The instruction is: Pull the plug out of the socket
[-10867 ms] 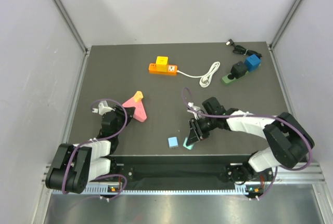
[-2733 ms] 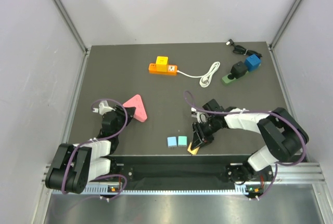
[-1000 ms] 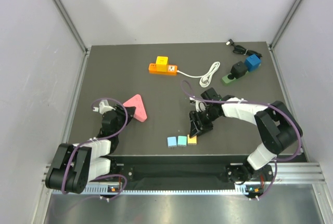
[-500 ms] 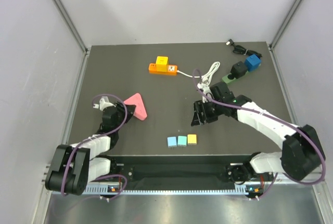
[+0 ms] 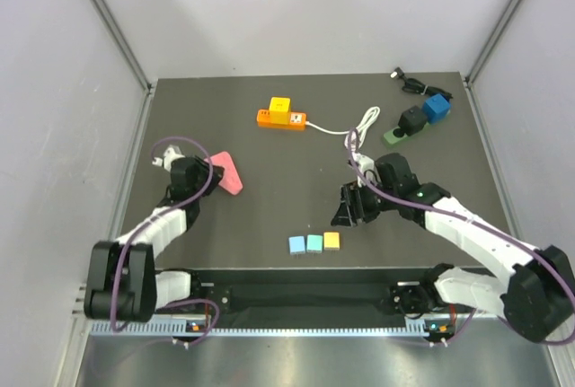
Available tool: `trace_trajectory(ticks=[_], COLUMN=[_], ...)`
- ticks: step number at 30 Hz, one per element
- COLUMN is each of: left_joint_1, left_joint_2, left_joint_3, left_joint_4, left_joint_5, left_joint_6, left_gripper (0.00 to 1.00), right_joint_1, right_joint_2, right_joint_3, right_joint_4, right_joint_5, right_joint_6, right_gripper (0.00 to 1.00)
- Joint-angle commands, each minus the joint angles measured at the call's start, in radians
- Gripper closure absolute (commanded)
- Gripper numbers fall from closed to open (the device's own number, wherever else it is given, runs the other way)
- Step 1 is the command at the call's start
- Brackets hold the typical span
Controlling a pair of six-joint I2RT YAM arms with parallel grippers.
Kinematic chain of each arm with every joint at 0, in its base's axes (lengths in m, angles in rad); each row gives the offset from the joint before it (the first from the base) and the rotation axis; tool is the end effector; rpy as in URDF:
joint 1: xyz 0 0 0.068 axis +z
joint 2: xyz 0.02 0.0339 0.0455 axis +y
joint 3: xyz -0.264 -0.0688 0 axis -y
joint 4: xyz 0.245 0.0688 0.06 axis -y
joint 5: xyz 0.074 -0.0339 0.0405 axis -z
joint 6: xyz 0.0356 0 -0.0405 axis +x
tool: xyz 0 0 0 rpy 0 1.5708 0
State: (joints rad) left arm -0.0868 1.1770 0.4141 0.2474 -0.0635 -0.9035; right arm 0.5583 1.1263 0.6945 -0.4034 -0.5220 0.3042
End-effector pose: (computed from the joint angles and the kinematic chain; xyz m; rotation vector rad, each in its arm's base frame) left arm 0.2319 -0.0179 0.1774 -0.8818 1.9389 -0.5302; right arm 0.1810 0.1340 0.2261 -0.5720 2.4473 1.0093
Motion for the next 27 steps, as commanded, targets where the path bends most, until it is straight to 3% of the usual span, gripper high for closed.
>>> trace_trajectory(ticks=[1, 8, 15, 17, 21, 24, 26, 27], left_joint_1=[0.074, 0.238, 0.288, 0.288, 0.291, 0.291, 0.294, 0.294], left_joint_2=[0.12, 0.43, 0.648, 0.703, 0.779, 0.768, 0.756, 0.753], left_joint_3=[0.107, 0.438, 0.632, 0.698, 0.811, 0.816, 0.822, 0.831], left_joint_4=[0.055, 0.049, 0.055, 0.03, -0.126, -0.171, -0.212, -0.238], left_joint_5=[0.13, 0.359, 0.39, 0.386, 0.373, 0.335, 0.318, 0.304], left_joint_6=[0.009, 0.061, 0.095, 0.142, 0.193, 0.21, 0.238, 0.247], left_gripper=[1.0, 1.0, 1.0, 0.95, 0.73, 0.39, 0.06, 0.04], right_joint_1=[-0.003, -0.005, -0.005, -0.003, -0.005, -0.005, -0.005, -0.005], right_joint_2=[-0.1, -0.235, -0.295, -0.306, -0.309, -0.284, -0.258, -0.249], right_joint_3=[-0.012, -0.02, 0.003, 0.007, 0.005, 0.013, 0.016, 0.017], right_joint_4=[0.063, -0.021, -0.1, -0.112, -0.114, -0.11, -0.104, -0.103], right_joint_5=[-0.032, -0.062, -0.059, -0.053, -0.055, -0.053, -0.055, -0.055], right_joint_6=[0.004, -0.016, -0.013, -0.016, -0.019, -0.025, -0.028, -0.03], right_gripper=[0.34, 0.31, 0.29, 0.29, 0.27, 0.26, 0.26, 0.26])
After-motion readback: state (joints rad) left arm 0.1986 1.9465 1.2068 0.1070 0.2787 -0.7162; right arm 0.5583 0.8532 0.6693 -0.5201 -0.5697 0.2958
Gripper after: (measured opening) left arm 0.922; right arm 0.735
